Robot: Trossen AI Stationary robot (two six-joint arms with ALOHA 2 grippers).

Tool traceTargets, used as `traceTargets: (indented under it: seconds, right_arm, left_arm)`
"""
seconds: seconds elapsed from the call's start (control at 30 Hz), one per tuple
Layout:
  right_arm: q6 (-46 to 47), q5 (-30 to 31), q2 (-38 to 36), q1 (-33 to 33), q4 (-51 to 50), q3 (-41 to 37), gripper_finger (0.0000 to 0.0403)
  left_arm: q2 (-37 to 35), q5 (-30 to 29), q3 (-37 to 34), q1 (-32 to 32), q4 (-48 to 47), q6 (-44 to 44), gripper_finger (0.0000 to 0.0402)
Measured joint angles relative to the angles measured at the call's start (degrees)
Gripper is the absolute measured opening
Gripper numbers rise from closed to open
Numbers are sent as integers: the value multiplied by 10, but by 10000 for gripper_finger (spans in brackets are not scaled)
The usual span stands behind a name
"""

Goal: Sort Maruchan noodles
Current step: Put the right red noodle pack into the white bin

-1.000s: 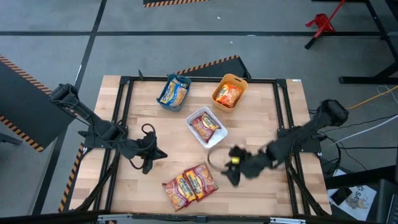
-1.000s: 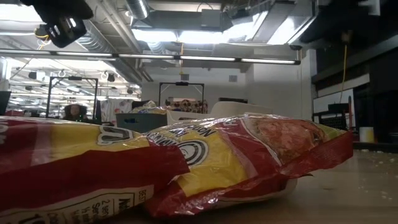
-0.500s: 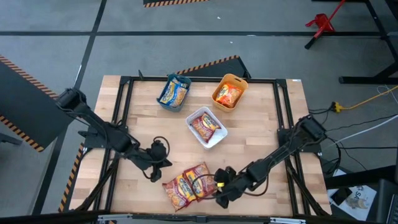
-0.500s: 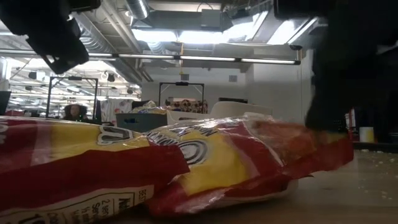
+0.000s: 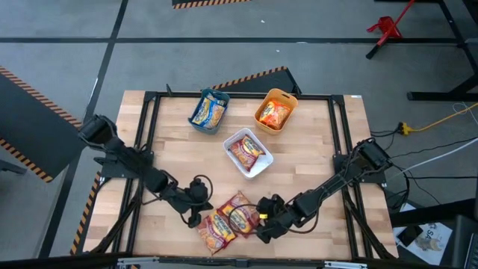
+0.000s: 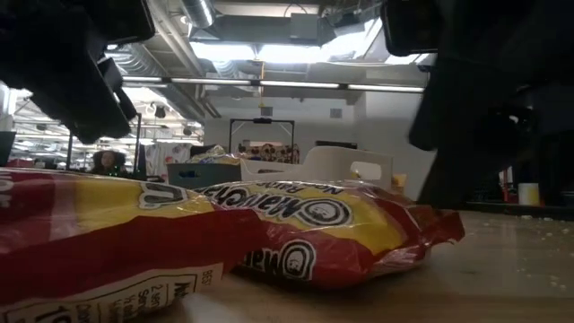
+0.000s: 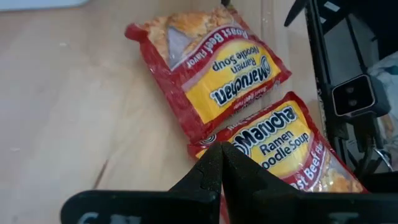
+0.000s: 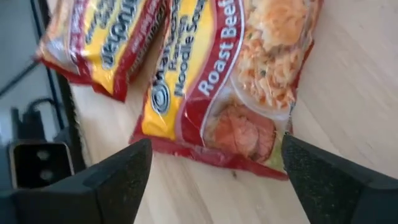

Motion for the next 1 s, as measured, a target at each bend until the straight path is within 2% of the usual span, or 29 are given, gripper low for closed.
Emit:
traceTargets:
  seconds: [0.23, 0.5, 0.83, 1.0]
  right_arm:
    - [-33, -39, -2, -11, -19, 19, 342]
    - [-51, -46, -3, -9, -125, 57, 342]
    - [-117, 28, -3, -10, -140, 62, 342]
    - [-140, 27, 3, -10, -133, 62, 342]
  left_arm:
    - [50, 1, 0, 0, 66, 0, 0]
    - [111, 6, 0, 3, 146, 29, 0]
    - [182, 18, 0, 27, 209, 26, 0]
    - [194, 29, 0, 37, 221, 24, 0]
